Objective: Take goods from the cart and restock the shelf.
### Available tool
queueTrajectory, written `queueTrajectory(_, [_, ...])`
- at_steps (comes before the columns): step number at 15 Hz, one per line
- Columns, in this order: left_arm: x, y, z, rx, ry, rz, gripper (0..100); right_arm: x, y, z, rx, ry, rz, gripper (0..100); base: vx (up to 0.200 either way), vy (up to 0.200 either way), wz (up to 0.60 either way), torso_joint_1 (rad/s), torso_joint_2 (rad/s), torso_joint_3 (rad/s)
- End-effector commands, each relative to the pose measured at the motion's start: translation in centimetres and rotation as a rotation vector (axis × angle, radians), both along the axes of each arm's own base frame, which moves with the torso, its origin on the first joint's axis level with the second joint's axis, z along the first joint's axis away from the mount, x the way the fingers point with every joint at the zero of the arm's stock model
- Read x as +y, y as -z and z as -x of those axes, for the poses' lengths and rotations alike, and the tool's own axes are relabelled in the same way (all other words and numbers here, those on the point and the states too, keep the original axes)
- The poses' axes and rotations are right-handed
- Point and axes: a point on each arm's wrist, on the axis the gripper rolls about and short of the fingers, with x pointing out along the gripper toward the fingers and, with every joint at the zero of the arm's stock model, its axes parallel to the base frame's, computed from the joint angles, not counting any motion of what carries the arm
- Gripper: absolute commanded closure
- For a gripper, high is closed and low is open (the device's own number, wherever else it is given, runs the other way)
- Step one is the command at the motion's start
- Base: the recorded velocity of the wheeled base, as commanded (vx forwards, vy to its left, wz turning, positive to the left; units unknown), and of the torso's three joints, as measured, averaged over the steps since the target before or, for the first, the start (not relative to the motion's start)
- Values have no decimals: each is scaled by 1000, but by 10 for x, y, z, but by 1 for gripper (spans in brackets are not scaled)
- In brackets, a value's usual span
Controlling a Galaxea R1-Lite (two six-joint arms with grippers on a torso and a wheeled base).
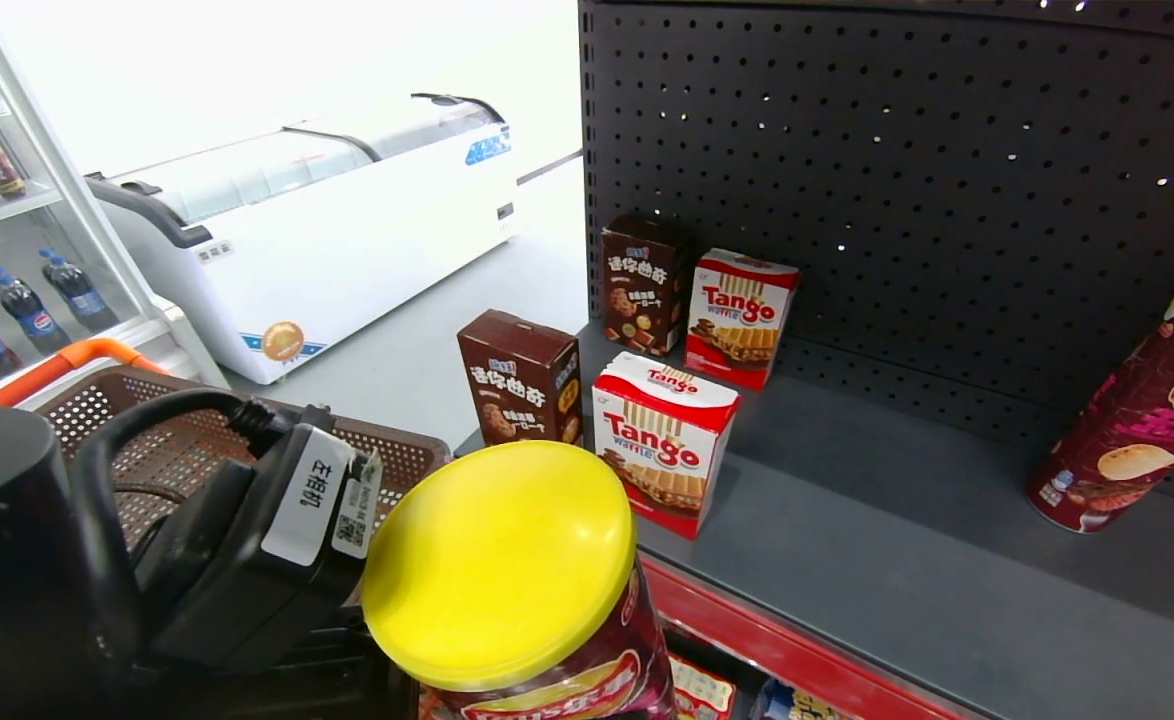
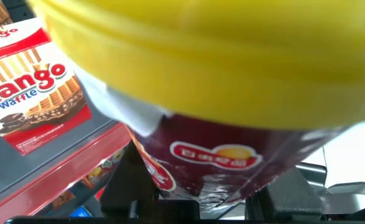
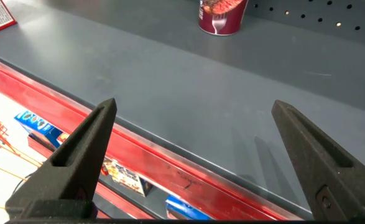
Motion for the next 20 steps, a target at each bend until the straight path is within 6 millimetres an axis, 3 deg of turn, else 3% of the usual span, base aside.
queueTrajectory(1, [0, 0, 0, -1, 0, 1, 100, 0, 0, 0, 0, 0, 0, 0, 0, 0, 0, 0, 0, 0])
queueTrajectory(10, [1, 0, -3, -5, -38, -4, 100, 0, 0, 0, 0, -2, 2, 0, 0, 0, -600, 0, 4, 2])
queueTrajectory(18, [3, 4, -2, 4, -55, -15, 100, 0, 0, 0, 1, -7, 2, 0, 0, 0, 0, 0, 0, 0])
queueTrajectory(20, [3, 5, -2, 7, -55, -18, 100, 0, 0, 0, 1, -7, 2, 0, 0, 0, -600, 0, 5, 7])
